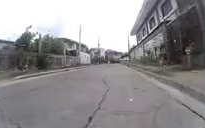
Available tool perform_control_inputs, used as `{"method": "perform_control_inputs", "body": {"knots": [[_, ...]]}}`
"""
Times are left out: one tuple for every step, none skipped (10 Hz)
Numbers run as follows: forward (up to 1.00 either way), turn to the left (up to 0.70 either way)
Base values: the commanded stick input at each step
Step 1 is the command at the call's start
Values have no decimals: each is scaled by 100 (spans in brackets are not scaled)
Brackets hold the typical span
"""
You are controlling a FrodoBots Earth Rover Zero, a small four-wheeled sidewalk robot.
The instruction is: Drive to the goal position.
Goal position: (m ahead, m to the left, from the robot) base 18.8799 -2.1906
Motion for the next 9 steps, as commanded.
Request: {"method": "perform_control_inputs", "body": {"knots": [[100,6],[100,6],[100,6],[100,6],[100,6],[100,6],[100,6],[100,6],[100,6]]}}
